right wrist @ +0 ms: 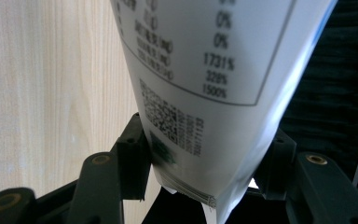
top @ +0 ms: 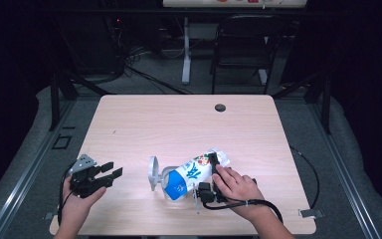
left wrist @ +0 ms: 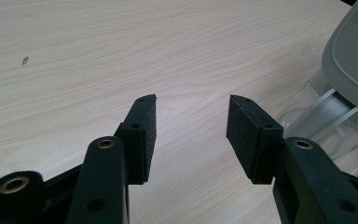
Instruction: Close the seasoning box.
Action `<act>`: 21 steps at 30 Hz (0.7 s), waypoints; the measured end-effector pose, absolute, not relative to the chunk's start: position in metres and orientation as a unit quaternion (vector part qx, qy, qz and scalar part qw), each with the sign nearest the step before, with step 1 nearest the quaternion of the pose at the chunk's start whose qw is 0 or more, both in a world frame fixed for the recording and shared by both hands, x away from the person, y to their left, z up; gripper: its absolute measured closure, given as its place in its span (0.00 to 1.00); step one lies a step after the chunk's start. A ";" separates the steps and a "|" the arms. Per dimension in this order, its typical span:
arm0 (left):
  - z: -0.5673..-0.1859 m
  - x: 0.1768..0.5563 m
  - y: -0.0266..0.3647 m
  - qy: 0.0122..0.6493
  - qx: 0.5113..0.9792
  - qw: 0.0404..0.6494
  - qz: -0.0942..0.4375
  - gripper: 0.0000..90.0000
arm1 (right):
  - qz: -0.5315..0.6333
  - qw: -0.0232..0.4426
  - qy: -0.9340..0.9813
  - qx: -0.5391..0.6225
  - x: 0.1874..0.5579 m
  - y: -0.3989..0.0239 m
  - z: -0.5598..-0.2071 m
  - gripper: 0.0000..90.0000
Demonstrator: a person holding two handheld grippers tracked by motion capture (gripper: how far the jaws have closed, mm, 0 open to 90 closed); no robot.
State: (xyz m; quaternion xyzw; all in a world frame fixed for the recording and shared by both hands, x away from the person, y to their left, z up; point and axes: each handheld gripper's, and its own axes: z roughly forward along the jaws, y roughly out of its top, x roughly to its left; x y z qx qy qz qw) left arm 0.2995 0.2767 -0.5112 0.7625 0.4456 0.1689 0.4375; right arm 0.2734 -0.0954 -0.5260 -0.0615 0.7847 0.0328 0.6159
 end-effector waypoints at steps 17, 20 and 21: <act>-0.511 0.299 0.277 0.448 0.761 0.438 0.169 0.59 | 0.017 0.621 0.780 -0.073 0.275 -0.093 -0.524 0.53; -0.511 0.299 0.277 0.447 0.761 0.438 0.169 0.59 | 0.012 0.622 0.779 -0.074 0.275 -0.093 -0.524 0.53; -0.511 0.299 0.277 0.447 0.761 0.438 0.169 0.59 | 0.005 0.622 0.779 -0.073 0.274 -0.093 -0.523 0.53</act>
